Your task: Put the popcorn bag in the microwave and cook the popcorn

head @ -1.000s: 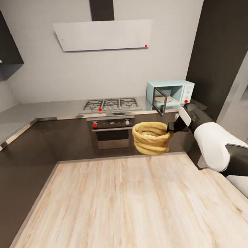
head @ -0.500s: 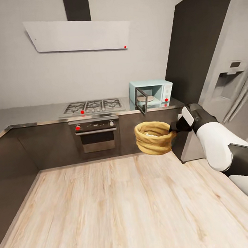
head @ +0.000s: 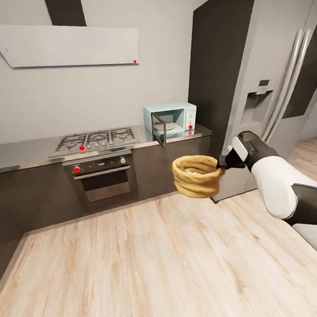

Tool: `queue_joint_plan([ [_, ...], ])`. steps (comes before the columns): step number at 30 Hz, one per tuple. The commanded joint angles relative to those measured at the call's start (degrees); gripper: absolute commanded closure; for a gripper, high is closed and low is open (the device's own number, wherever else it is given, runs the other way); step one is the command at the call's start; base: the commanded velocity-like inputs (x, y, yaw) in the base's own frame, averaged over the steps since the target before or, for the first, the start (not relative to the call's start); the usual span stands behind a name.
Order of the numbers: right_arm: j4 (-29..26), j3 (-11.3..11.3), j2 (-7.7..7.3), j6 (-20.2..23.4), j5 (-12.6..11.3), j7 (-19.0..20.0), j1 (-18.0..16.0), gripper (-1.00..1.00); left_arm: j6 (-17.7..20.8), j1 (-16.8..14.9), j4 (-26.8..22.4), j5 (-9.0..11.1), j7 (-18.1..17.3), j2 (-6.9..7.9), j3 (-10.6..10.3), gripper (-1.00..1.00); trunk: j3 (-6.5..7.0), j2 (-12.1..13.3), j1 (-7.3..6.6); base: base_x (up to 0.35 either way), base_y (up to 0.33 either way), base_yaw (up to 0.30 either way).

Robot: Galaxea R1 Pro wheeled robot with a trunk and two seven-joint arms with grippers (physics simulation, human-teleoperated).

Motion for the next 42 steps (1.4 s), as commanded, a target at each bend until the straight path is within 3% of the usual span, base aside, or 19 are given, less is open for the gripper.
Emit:
queue_joint_plan([
  [1, 0.0, -0.5, 0.0, 0.2, 0.4, 0.0, -0.1, 1.0, -0.1, 0.0, -0.1, 0.2, 0.1, -0.01, 0.0, -1.0, -0.06, 0.0, 0.0, 0.0, 0.0, -0.096],
  [7, -0.2, -0.4, -1.11, 0.2, 0.5, 0.1, -0.1, 1.0, -0.1, 0.0, -0.1, 0.2, 0.1, 0.01, 0.1, -1.0, -0.06, 0.0, 0.0, 0.0, 0.0, -0.016],
  [14, -0.2, -0.2, -1.34, 0.2, 0.5, 0.1, -0.1, 1.0, 0.1, 0.0, -0.1, 0.1, -0.2, 0.08, -0.1, -1.0, -0.06, 0.0, 0.0, 0.048, 0.0, 0.0],
  [34, -0.2, 0.0, -1.43, 0.2, 0.8, 0.1, -0.1, 1.0, 0.7, 0.0, -0.1, 0.4, -0.6, 0.17, -0.1, -1.0, -0.06, 0.0, 0.0, 0.316, 0.0, 0.0],
  [38, -0.3, 0.2, -2.13, 0.2, 0.9, 0.1, -0.1, 1.0, 0.7, 0.0, -0.1, 0.5, -0.6, 0.17, -0.1, -1.0, -0.06, 0.0, 0.0, 0.322, 0.0, 0.0],
  [42, -1.0, 0.2, -2.26, 0.2, 3.7, 0.1, -0.1, 1.0, 0.7, 0.0, -0.1, 0.5, -0.5, 0.17, -0.1, -1.0, -0.06, 0.0, 0.0, 0.322, 0.0, 0.0],
])
